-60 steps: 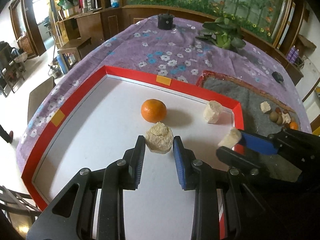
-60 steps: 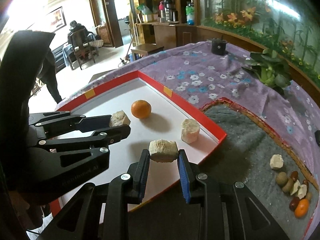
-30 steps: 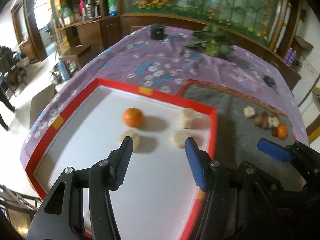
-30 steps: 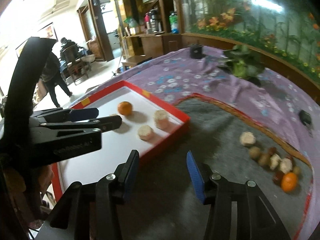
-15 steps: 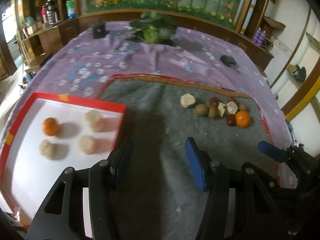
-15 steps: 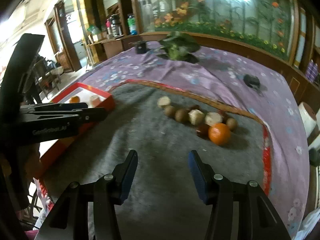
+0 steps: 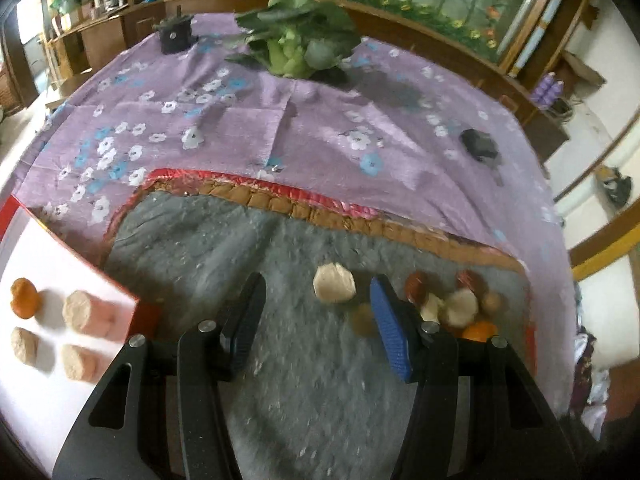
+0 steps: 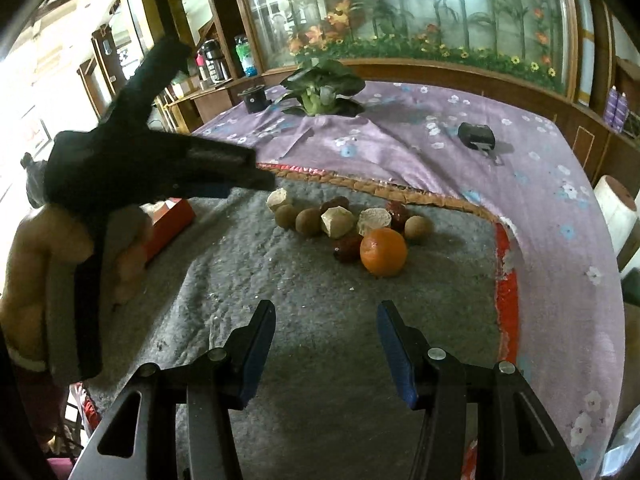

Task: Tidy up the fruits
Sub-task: 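Grasp another beige hexagonal pastry from the pile with the left tool, then grasp a brown round nut with the right tool while the left tool carries the pastry to the tray, then release the pastry in the tray with the left tool while the right tool drops the nut there, then grasp a brown round nut with the left tool while the right tool grasps a mandarin, then carry the nut and mandarin into the tray and open both tools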

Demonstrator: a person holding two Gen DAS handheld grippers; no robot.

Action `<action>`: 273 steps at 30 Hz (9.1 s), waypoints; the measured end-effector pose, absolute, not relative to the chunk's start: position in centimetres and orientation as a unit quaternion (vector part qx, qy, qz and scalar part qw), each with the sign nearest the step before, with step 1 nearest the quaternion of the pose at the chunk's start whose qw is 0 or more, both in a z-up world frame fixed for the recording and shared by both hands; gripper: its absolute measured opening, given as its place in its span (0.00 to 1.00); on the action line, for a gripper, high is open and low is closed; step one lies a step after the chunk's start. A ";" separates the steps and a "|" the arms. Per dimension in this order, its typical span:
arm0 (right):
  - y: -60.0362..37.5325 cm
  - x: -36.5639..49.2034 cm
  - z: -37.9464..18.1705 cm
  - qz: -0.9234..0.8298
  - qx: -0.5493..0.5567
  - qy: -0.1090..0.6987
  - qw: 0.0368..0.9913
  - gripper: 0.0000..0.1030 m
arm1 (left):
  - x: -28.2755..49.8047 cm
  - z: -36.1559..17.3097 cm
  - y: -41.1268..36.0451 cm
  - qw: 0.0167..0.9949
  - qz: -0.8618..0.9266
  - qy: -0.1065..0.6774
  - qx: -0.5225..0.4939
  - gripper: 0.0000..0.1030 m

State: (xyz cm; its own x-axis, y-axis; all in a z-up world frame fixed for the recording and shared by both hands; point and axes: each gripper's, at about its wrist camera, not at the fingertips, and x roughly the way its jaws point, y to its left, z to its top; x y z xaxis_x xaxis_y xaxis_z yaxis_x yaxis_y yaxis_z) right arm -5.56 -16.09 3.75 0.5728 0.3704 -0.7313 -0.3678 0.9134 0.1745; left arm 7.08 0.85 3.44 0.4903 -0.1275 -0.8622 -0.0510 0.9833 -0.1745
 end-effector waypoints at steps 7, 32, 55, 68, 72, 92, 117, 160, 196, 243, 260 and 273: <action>-16.6 -5.0 3.3 0.232 0.018 0.410 0.882 0.50 | 8.3 1.4 -0.1 0.845 -0.011 0.530 -0.074 0.49; -6.7 2.4 3.4 0.367 -0.193 0.382 0.826 0.48 | 0.7 4.8 5.8 0.869 -0.041 0.489 -0.068 0.24; -5.0 4.1 2.0 0.324 -0.255 0.420 0.808 0.21 | -1.5 5.9 9.0 0.876 -0.030 0.473 -0.087 0.24; -1.4 -2.9 6.3 0.387 -0.122 0.368 0.836 0.21 | -5.5 6.5 15.8 0.885 0.031 0.455 -0.089 0.24; 1.1 -4.2 6.2 0.405 -0.109 0.367 0.830 0.21 | -6.8 6.2 17.4 0.889 0.060 0.448 -0.075 0.24; 9.4 -5.7 5.6 0.430 -0.107 0.364 0.819 0.21 | -7.5 3.7 20.8 0.883 0.094 0.455 -0.068 0.24; 9.3 -4.5 3.3 0.417 -0.097 0.389 0.816 0.28 | -7.2 2.8 21.2 0.874 0.111 0.467 -0.075 0.50; -17.3 -6.7 3.7 0.170 0.008 0.400 0.901 0.51 | -1.6 3.7 -0.2 0.872 -0.085 0.482 0.001 0.49; -17.3 1.0 1.0 0.191 0.022 0.422 0.886 0.31 | 3.1 2.2 -3.8 0.864 -0.164 0.474 0.037 0.22; -2.6 -9.8 6.5 0.289 -0.020 0.372 0.882 0.30 | -8.9 6.5 12.3 0.910 -0.006 0.414 -0.026 0.22; 4.7 -9.4 6.9 0.349 -0.065 0.371 0.858 0.30 | -10.9 5.2 20.2 0.901 0.057 0.425 -0.062 0.22; 9.7 -5.5 4.5 0.357 -0.101 0.407 0.835 0.30 | -9.8 3.3 20.5 0.889 0.054 0.449 -0.069 0.22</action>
